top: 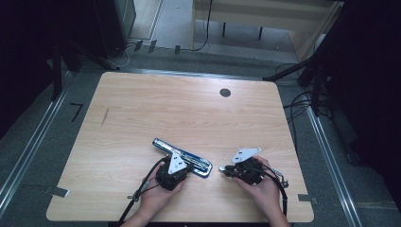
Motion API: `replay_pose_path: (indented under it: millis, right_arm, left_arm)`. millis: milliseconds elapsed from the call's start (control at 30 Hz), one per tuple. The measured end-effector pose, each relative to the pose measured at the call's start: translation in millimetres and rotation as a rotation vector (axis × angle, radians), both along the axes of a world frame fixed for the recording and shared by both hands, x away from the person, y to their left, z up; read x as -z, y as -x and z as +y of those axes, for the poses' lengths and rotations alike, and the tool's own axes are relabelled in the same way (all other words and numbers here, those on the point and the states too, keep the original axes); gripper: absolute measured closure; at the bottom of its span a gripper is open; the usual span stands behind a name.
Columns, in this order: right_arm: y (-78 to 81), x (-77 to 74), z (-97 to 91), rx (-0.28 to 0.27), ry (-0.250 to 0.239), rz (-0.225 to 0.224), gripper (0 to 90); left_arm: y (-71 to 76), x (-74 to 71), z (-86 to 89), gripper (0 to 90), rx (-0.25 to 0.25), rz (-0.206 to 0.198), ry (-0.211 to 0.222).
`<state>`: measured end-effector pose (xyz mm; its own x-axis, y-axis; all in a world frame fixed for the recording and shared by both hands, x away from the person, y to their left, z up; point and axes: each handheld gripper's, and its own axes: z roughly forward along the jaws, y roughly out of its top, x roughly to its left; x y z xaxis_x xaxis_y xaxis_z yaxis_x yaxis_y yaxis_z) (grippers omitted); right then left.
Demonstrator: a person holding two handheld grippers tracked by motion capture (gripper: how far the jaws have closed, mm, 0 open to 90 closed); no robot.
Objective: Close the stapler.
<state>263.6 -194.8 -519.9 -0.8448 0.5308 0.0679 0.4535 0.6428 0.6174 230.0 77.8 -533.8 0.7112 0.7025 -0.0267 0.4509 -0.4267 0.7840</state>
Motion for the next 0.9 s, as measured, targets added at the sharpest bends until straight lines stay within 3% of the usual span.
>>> replay_pose_path:
  millis: [900]
  right_arm:
    - [1.2, -27.2, 6.7, -0.003, -0.045, -0.005, 80.0]
  left_arm:
    - [-0.1, 0.0, -0.3, 90.0, 0.002, -0.002, 0.000]
